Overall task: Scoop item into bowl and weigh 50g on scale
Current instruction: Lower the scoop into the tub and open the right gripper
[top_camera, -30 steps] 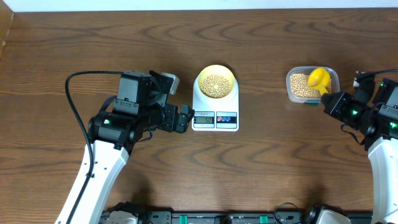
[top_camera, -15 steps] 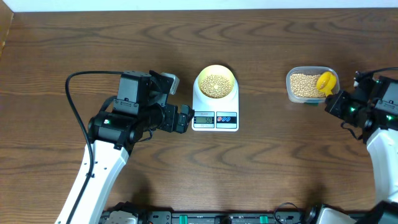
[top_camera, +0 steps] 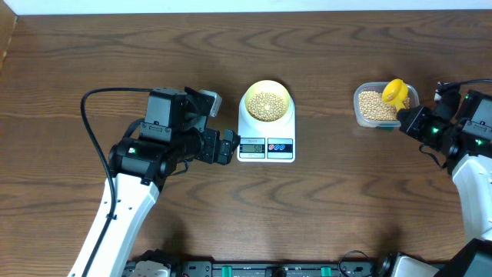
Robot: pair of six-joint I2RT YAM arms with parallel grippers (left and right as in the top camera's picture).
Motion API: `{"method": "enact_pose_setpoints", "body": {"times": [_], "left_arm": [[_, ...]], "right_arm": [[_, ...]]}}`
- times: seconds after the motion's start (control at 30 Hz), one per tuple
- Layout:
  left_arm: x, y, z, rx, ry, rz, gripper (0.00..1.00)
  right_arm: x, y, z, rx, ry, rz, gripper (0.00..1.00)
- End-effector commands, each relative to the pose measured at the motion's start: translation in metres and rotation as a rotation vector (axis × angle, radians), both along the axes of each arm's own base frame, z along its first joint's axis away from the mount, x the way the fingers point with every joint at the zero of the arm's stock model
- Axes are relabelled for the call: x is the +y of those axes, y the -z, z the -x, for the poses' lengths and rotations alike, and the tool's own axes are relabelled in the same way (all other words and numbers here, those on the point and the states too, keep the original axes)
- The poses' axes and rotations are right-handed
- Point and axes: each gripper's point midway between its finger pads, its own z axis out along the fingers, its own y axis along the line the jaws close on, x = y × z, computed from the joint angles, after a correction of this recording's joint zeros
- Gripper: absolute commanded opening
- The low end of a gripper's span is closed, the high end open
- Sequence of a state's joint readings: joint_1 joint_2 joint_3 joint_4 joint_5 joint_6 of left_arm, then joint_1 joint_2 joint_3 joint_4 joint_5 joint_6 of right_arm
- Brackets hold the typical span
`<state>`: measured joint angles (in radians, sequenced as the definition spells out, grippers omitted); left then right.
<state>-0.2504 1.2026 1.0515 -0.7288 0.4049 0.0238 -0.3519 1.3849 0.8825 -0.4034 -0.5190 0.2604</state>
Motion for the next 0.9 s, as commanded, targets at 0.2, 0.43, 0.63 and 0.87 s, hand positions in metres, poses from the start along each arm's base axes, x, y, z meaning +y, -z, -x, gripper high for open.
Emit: {"method": "enact_pose_setpoints", "body": {"times": [0.2, 0.43, 0.63, 0.87], "left_arm": [[0.002, 0.000, -0.001, -0.007, 0.001, -0.008, 0.98], [0.002, 0.000, -0.001, -0.007, 0.001, -0.008, 0.98], [0.002, 0.000, -0.001, -0.007, 0.001, -0.008, 0.98], [0.002, 0.000, -0.001, -0.007, 0.001, -0.008, 0.98]], "right_arm": [[0.013, 0.030, -0.002, 0.084, -0.037, -0.105, 0.20], [-0.006, 0.037, -0.002, 0.106, 0.027, -0.036, 0.99], [-0.024, 0.041, 0.008, 0.159, 0.102, 0.056, 0.99], [-0.034, 0.008, 0.015, 0.087, 0.142, 0.141, 0.99]]}}
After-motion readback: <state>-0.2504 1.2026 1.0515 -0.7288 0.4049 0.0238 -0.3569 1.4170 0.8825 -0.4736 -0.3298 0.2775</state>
